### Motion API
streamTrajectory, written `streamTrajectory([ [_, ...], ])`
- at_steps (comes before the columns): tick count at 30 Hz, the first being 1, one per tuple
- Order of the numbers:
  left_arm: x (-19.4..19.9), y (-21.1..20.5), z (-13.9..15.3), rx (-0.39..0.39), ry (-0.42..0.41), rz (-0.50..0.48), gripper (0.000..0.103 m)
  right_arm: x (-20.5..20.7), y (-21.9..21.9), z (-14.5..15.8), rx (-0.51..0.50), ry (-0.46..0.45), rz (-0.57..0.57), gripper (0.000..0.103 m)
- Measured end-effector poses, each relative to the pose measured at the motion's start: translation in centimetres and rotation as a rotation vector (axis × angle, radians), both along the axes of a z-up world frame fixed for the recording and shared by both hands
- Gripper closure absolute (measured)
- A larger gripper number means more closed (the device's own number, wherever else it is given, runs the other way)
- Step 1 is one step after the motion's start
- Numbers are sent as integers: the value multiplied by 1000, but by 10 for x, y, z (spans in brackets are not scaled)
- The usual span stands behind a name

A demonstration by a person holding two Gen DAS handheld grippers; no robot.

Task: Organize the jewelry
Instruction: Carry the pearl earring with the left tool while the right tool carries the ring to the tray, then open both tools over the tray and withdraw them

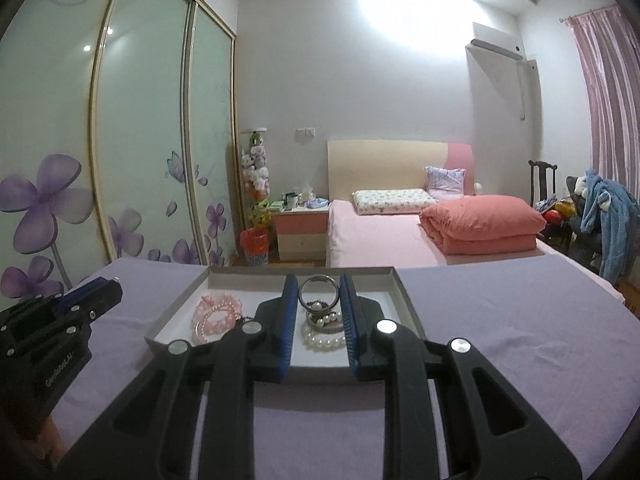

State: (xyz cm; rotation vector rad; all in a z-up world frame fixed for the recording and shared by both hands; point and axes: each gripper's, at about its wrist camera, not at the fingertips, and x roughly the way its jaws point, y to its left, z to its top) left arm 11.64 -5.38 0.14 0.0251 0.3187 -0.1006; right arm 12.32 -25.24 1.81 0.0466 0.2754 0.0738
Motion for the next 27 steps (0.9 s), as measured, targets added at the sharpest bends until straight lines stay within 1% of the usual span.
streamTrajectory([
  [9, 6, 1, 3, -11, -2, -14, 89, 5, 0, 2, 0, -35, -19, 81],
  [17, 18, 4, 3, -21, 10, -25, 89, 14, 2, 2, -3, -39, -15, 81],
  [23, 36, 5, 0, -30, 23, -36, 89, 33, 1, -1, 4, -26, -12, 81],
  [27, 54, 6, -6, -47, 51, -42, 89, 52, -1, -4, 15, -6, -14, 81],
])
